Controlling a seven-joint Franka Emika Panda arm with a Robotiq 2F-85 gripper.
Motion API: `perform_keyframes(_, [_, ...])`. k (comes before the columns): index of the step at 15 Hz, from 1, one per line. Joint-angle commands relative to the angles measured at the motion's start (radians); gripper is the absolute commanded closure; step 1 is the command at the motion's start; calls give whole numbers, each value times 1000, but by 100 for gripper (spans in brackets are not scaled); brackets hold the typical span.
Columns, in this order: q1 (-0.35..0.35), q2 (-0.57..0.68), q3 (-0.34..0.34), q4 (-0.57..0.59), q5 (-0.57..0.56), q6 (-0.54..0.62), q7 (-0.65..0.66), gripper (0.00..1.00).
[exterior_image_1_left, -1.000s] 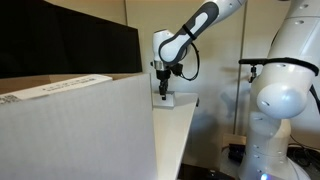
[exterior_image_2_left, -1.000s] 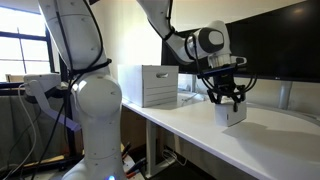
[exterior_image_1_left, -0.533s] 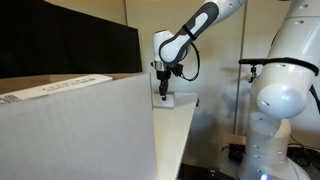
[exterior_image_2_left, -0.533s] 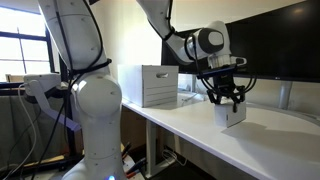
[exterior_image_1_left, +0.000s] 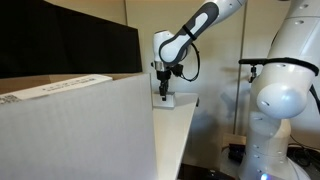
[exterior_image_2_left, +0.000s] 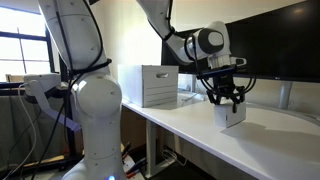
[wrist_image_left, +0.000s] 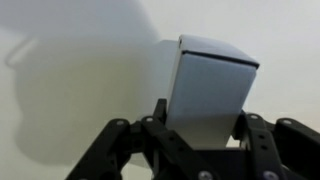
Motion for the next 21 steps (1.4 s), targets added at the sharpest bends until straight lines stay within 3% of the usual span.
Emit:
perform_keyframes(1, [-15, -25, 8, -25, -5, 17, -7, 67])
perform_keyframes(9, [-20, -25, 10, -27, -28, 25, -7, 67])
perform_keyframes(10, [-11, 0, 11, 1, -1, -1, -4, 42])
perform_keyframes(15, [-11, 0, 11, 1, -2, -1, -4, 42])
perform_keyframes(16, [-11, 0, 11, 1, -2, -1, -4, 67])
perform_keyframes(21, [1, 2, 3, -2, 38, 9, -27, 67])
